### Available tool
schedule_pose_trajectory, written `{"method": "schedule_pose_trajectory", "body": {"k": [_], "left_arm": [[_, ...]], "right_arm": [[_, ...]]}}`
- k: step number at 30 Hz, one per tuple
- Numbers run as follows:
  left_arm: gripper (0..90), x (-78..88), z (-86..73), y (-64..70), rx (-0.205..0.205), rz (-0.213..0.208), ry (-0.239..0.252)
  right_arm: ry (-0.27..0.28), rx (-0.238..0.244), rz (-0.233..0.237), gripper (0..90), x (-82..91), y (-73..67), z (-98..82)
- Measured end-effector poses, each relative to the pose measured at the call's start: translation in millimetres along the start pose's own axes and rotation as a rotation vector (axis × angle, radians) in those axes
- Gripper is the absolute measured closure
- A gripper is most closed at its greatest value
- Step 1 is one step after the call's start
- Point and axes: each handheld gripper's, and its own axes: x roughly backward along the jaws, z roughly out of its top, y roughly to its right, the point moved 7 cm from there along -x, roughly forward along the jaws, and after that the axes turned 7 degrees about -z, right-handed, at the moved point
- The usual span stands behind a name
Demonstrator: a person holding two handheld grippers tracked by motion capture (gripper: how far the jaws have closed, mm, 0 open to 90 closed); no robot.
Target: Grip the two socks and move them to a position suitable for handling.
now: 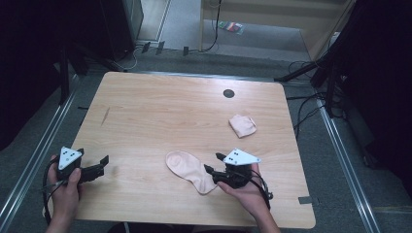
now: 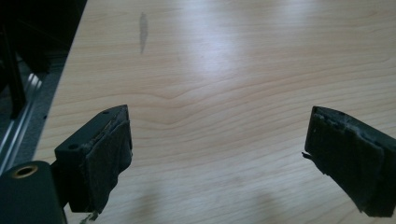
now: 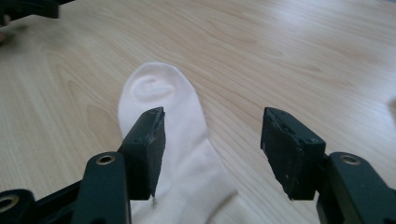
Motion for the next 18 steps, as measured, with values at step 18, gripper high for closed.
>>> {"method": "schedule_pose_trajectory", "body": {"k": [18], "left_arm": [[16.0, -35.6, 33.8, 110.2, -0.068, -0.228, -0.012]], "right_arm": [[-0.082, -0.289, -0.148, 50.5, 23.4, 7.6, -39.7]]}}
